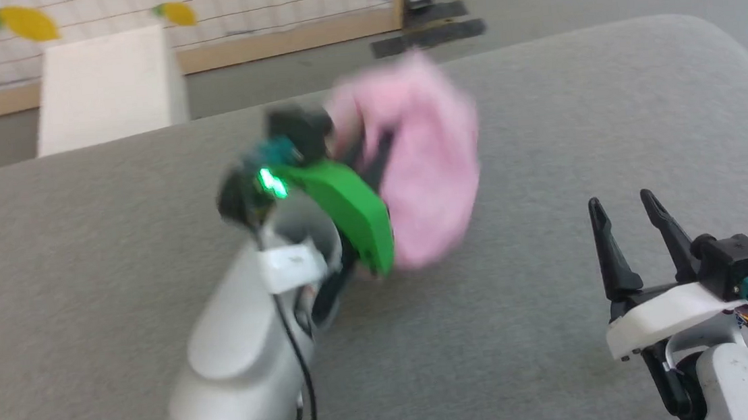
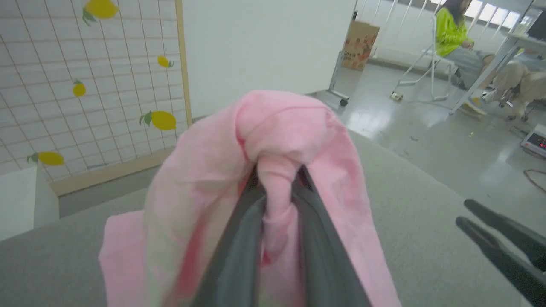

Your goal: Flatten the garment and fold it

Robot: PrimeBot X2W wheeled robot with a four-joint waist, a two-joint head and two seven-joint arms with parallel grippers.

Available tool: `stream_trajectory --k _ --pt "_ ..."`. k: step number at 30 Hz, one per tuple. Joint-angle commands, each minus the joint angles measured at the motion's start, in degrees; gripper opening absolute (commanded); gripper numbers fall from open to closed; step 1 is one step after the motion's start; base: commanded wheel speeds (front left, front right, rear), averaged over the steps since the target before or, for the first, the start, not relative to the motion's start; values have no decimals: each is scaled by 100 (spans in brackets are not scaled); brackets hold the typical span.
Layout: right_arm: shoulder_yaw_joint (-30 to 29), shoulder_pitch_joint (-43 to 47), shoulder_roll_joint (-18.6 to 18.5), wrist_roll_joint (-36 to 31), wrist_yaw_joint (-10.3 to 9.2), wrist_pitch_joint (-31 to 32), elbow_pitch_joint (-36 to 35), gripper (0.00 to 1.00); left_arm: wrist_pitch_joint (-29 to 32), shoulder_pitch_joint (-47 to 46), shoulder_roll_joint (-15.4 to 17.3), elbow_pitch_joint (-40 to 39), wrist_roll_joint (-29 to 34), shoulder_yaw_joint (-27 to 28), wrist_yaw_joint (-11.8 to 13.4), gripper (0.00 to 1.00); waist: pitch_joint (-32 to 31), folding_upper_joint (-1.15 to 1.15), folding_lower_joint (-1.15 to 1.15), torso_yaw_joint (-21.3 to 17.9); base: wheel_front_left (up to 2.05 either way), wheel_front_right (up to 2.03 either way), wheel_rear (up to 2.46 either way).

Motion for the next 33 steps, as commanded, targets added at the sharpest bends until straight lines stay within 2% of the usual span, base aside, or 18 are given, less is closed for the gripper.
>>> stream_trajectory --k 1,3,4,9,10,11,15,18,23,25,29,33 --pt "-8 63 0 34 -9 8 -30 100 252 156 17 246 -81 -103 -28 0 42 -1 0 -485 0 0 0" --pt "5 62 0 52 -9 1 -36 100 645 323 36 635 -97 -254 11 0 69 -1 0 -564 0 0 0" --pt "-1 80 0 67 -9 -9 -40 100 1302 553 54 1147 -163 -477 19 0 87 -1 0 -602 0 0 0" --pt "-63 131 0 47 -9 -3 -34 100 2174 802 85 1457 -357 -745 -33 0 73 -1 0 -468 0 0 0" --pt "-73 140 0 39 -9 4 -37 100 2202 820 95 1422 -379 -761 -40 39 59 -1 0 -407 0 0 0" --pt "-74 144 0 33 -9 10 -41 100 2163 829 102 1371 -393 -751 -42 100 47 -1 0 -356 0 0 0" --pt "-46 143 0 18 -9 32 -60 100 1500 843 157 990 -358 -586 0 100 -34 -1 0 -124 0 0 0" --pt "-36 143 0 8 -9 45 -85 100 617 864 233 568 -287 -324 82 100 -97 -1 0 72 0 0 0" --pt "-17 202 0 -51 -9 105 -154 100 -1053 1057 477 -50 -36 266 488 100 -217 -1 0 389 0 0 0" --pt "-10 231 0 -71 -9 129 -174 100 -1537 1233 579 -210 1 488 639 100 -272 -1 0 496 0 0 0" --pt "18 296 0 -100 -9 193 -228 100 -2010 1669 764 -475 21 900 871 100 -354 -1 0 662 0 0 0" --pt "50 346 0 -135 -9 254 -290 100 -2127 2185 872 -789 121 1273 994 100 -402 -1 0 792 0 0 0"
